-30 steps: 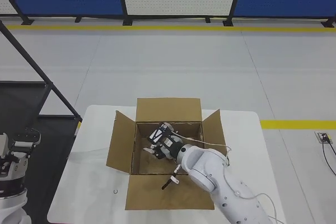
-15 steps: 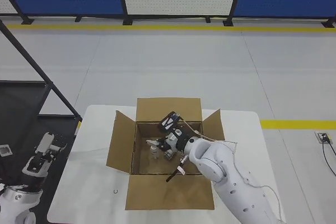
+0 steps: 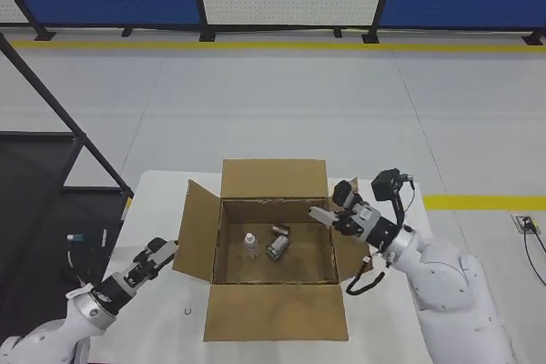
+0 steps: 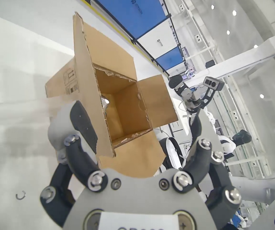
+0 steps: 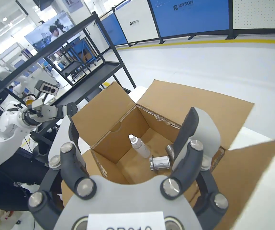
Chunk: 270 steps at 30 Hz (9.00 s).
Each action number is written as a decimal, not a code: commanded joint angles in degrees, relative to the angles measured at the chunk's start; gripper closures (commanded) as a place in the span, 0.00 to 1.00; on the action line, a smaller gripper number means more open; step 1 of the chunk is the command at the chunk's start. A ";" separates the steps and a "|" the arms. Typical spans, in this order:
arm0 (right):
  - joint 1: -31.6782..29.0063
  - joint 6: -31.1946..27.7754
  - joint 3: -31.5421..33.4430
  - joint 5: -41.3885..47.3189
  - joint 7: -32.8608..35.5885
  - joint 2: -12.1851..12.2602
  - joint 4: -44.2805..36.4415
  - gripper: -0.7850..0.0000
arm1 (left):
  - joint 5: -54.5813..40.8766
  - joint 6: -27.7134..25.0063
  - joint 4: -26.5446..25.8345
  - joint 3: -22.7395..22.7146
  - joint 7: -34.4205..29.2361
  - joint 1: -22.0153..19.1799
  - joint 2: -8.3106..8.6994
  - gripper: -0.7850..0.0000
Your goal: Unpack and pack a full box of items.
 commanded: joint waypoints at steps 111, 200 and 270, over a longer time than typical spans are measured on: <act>12.08 -10.27 -12.49 14.16 14.51 7.84 30.76 0.00 | -11.11 -11.38 7.76 -0.55 -12.09 -0.20 4.61 0.00; 38.53 -30.11 -26.99 40.61 9.92 -0.98 68.46 0.00 | -4.86 -13.43 6.96 6.16 -19.50 -6.42 10.66 0.00; 27.70 18.89 -31.77 51.20 26.55 5.45 39.20 0.00 | 19.33 -7.57 11.97 25.73 2.20 -17.76 9.86 0.00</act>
